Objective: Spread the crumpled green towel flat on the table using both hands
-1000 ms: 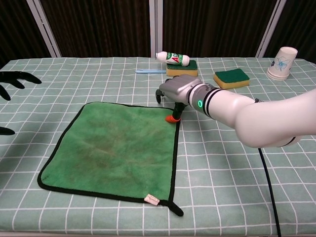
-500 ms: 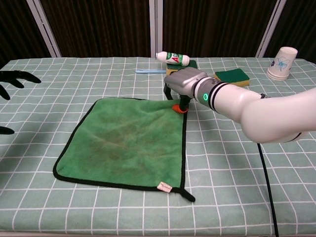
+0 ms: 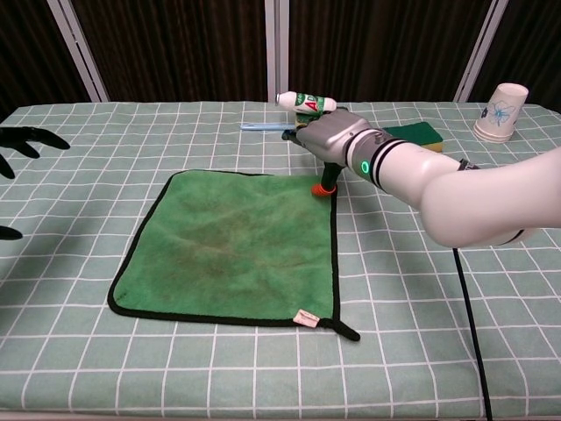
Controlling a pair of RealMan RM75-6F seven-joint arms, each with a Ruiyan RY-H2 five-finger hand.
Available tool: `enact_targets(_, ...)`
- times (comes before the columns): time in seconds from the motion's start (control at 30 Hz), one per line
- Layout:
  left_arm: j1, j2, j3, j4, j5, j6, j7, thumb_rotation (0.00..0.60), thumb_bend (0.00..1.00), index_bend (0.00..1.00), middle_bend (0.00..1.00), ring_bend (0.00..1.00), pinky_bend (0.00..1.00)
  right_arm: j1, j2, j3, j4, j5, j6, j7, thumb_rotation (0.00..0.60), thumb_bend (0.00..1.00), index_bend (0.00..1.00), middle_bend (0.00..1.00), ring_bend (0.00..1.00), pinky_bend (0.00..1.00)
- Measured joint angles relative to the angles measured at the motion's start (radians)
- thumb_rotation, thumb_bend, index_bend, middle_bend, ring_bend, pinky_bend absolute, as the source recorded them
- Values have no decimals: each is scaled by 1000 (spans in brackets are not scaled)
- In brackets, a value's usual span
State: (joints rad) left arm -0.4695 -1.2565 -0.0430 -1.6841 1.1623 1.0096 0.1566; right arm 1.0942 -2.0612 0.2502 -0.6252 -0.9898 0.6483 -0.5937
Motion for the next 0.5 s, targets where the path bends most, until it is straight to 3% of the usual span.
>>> enact_targets(0.2,10,2,-12,8,-6,33,0,600,0,157,155,152,273,-50,86,-2,-125,-25,73,17,462,189,0,3,0,0)
enact_targets(0.5,57,-38,-31,96,1,173,34,600,0,158,155,152,265,-237,390,-60,-553,-103,299,39,509,195,0,16,0,0)
